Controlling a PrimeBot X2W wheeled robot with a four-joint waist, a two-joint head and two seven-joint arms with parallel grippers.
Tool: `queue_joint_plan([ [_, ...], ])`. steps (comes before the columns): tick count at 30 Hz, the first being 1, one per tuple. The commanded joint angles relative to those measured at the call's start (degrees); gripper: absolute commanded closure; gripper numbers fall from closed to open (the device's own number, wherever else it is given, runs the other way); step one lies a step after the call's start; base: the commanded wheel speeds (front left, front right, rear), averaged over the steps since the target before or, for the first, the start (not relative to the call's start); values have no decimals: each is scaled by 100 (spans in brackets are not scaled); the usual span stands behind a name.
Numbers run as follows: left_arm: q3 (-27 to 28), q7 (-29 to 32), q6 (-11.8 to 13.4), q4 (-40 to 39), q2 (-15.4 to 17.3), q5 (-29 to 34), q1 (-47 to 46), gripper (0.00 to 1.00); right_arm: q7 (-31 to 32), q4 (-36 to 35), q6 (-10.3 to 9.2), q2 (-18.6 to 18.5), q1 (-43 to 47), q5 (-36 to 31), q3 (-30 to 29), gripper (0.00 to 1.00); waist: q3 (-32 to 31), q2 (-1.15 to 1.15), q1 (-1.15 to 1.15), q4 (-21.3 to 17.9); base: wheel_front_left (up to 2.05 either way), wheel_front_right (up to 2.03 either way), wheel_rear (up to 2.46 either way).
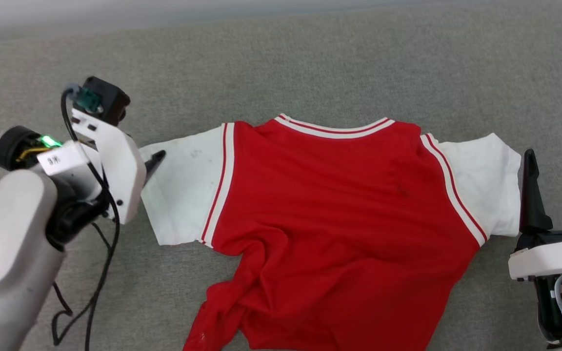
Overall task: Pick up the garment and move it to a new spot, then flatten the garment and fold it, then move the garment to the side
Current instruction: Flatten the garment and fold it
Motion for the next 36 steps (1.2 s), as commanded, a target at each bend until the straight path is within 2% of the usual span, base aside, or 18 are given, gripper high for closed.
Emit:
queue_joint_plan([
  [1,-90,283,5,43,165,-110,-206,0,-52,5,-6,41,-91,6,29,0,186,0,-1,-99,0,0,0],
  [7,-262,850,59,368,346,-245,-370,0,-171,94,-6,54,-191,66,91,0,432,0,-1,-193,0,0,0],
  [17,-300,818,268,939,400,-103,-284,0,-274,249,-7,56,-284,119,298,0,656,0,-1,-348,0,0,0],
  [18,-329,884,259,986,399,-132,-236,13,-279,258,-6,56,-277,110,292,0,654,0,-1,-348,0,0,0],
  [19,-359,954,246,1023,388,-178,-184,65,-286,266,-6,57,-267,95,284,0,645,0,-1,-345,0,0,0],
  [20,-381,1006,230,1032,371,-217,-130,100,-285,278,-7,57,-258,76,272,0,629,0,-1,-336,0,0,0],
  [23,-342,1008,234,1009,331,-326,-55,100,-269,284,-6,57,-247,34,257,0,580,0,-1,-309,0,0,0],
  [31,-35,368,419,698,464,-321,18,100,-9,354,-7,57,-133,-67,266,0,228,0,-1,-135,0,0,0],
  [36,374,-264,708,248,520,-533,537,100,239,426,-7,56,2,-142,219,0,-92,0,-1,-41,0,0,0],
])
